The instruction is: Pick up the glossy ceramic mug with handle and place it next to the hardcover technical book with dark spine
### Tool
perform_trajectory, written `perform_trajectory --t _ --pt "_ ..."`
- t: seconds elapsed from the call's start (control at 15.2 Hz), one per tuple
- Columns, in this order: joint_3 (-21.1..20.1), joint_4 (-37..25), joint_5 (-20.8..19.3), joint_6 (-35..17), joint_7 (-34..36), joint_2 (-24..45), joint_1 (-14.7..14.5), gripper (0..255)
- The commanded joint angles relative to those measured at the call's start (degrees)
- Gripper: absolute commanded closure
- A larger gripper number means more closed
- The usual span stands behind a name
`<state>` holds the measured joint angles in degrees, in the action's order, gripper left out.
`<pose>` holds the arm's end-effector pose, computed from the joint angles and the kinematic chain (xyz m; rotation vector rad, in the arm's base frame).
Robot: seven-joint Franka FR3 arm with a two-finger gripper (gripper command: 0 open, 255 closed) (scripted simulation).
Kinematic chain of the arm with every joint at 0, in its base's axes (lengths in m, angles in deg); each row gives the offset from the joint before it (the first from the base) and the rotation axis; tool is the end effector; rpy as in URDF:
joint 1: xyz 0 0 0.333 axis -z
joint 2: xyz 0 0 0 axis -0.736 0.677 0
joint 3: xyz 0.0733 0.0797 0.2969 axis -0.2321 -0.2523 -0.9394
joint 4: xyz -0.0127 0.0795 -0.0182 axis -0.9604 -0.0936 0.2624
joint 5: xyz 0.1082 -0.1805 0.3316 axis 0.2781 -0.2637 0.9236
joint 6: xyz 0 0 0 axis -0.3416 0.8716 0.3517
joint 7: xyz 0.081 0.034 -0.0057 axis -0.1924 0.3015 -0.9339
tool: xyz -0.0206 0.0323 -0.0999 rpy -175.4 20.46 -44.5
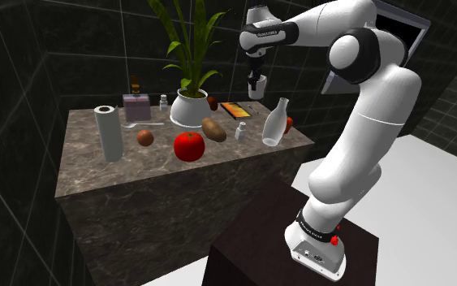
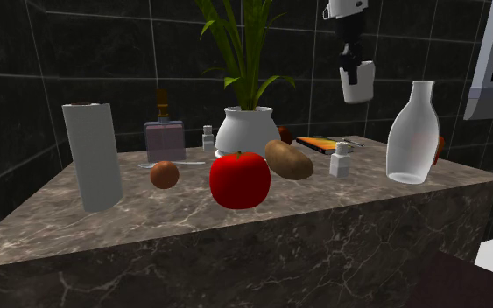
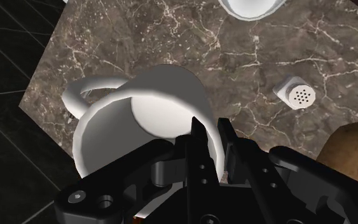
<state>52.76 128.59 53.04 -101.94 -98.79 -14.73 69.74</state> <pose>0.5331 -0.2741 0.5301 2.8398 0.2696 -0.1230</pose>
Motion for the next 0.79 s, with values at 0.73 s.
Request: perform_trajectory --t 0.73 --pt "0.88 6.29 -0.69 -8.64 0.69 2.12 1.06 255"
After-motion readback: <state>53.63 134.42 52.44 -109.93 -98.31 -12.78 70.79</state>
